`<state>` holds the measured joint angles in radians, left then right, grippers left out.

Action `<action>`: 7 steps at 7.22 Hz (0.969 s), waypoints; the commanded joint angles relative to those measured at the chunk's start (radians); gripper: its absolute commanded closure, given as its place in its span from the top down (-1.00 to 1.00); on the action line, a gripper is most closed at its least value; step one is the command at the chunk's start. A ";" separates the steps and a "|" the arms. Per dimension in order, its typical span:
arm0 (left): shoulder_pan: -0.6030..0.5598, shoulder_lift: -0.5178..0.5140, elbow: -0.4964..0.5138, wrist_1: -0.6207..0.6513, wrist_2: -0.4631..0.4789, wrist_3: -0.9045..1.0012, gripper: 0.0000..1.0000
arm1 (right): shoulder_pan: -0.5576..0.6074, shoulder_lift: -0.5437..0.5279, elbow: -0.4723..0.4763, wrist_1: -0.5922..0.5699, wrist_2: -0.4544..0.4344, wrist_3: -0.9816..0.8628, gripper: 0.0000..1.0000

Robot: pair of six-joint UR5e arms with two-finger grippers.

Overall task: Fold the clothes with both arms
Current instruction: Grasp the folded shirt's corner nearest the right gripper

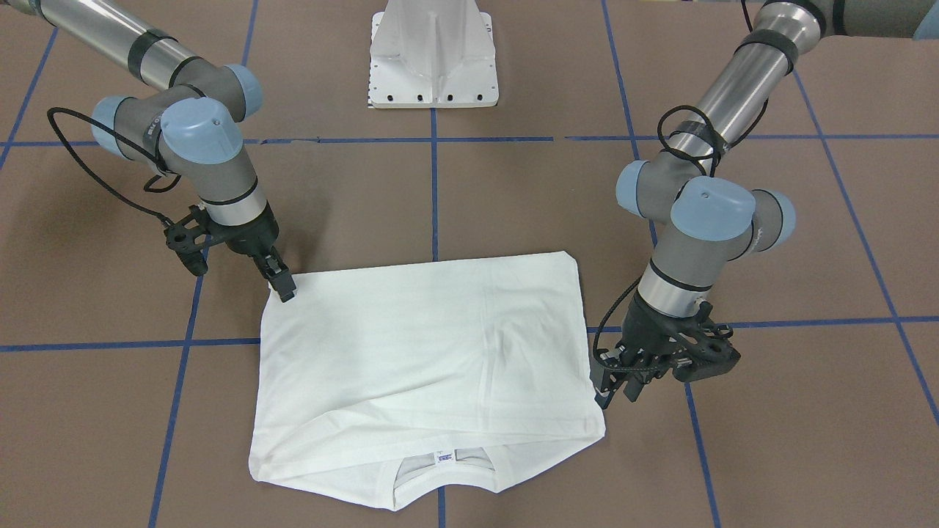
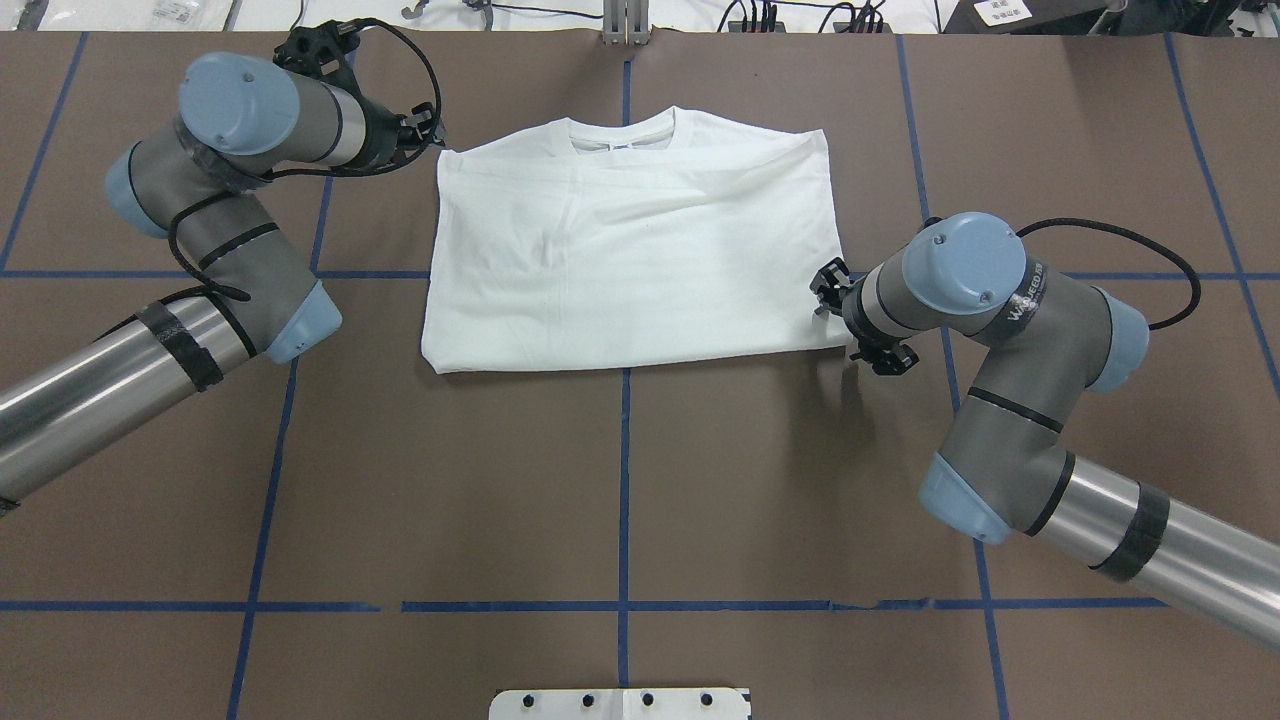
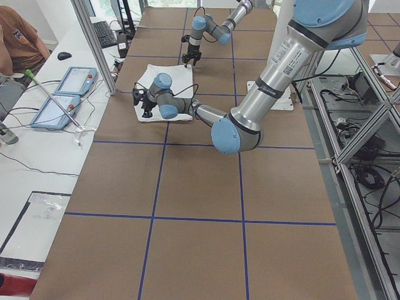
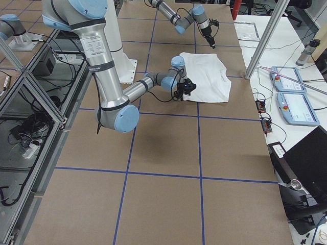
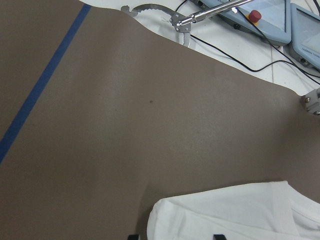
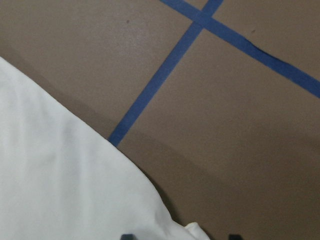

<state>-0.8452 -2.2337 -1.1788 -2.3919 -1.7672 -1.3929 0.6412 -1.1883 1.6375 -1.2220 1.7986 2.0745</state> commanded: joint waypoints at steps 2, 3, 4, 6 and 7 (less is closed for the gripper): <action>0.000 0.008 -0.001 -0.003 0.000 0.002 0.16 | 0.002 -0.004 0.016 -0.001 -0.001 0.015 -1.00; 0.000 0.011 -0.001 -0.003 0.000 0.002 0.16 | 0.003 -0.005 0.034 -0.004 0.001 0.015 -1.00; 0.000 0.011 -0.001 -0.003 0.000 0.002 0.16 | 0.003 -0.025 0.071 -0.004 0.001 0.015 -1.00; 0.000 0.013 -0.065 0.007 -0.002 -0.002 0.16 | -0.050 -0.141 0.341 -0.153 0.015 0.016 -1.00; 0.006 0.035 -0.141 0.008 -0.029 -0.027 0.16 | -0.133 -0.142 0.469 -0.336 0.018 0.016 -1.00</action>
<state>-0.8438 -2.2162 -1.2438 -2.3878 -1.7748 -1.3995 0.5878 -1.3043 1.9393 -1.3718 1.8109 2.0906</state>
